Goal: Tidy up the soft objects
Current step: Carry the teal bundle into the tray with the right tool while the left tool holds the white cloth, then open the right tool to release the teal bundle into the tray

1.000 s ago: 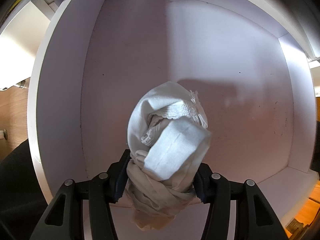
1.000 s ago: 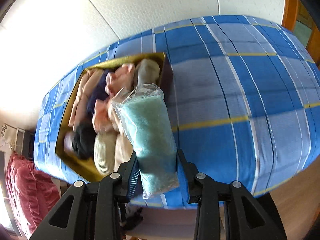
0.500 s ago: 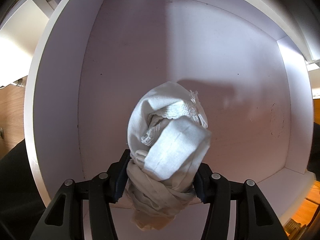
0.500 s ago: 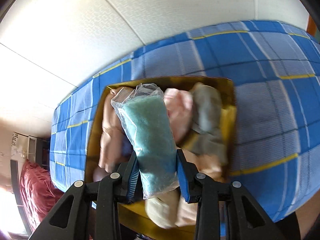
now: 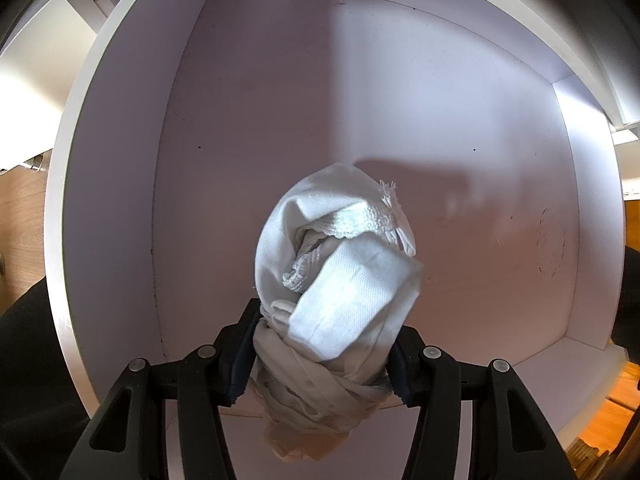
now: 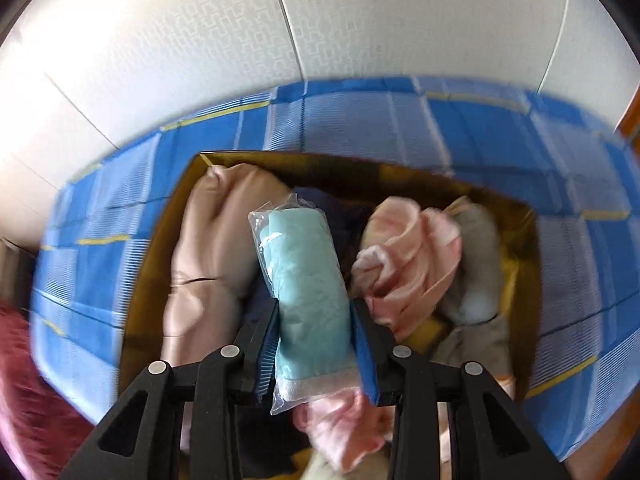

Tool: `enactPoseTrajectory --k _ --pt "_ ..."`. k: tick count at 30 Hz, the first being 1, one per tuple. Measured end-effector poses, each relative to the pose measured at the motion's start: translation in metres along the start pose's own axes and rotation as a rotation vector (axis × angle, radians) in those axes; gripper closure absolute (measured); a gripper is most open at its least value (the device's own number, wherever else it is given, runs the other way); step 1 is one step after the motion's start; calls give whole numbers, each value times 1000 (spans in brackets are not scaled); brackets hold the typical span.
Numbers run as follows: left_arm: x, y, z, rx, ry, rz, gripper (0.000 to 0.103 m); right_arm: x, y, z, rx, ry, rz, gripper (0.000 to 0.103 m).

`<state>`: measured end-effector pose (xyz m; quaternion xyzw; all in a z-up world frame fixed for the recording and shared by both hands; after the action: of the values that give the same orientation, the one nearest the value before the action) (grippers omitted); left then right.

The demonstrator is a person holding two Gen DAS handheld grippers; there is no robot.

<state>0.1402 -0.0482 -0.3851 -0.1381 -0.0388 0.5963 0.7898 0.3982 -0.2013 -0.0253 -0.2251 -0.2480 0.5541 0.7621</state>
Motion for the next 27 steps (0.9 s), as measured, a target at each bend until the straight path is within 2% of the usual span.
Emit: enactPoseTrajectory --k 6,12,19,27 --pt "3 0 0 -1 -3 -6 47 0 4 -9 -44 106 155 68" --pt "0 0 1 1 -14 -14 47 9 19 -2 -65 104 297 65" --pt "-2 -1 2 0 -18 -18 47 18 34 21 -74 42 292 61" --pt "-4 -2 5 1 -21 -18 47 14 44 51 -120 23 292 60"
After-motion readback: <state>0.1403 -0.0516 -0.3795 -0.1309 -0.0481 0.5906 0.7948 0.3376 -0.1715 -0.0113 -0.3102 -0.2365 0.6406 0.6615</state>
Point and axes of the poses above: each gripper's, at about its wrist camera, not at the fingertips, and z roughly against the way its jaws point, x to its left, y to its underside, the point moved 5 cm from there along -z, roughly the way its jaws point, and after that the axes turned 15 degrees about -x, right-handed, at the moved point
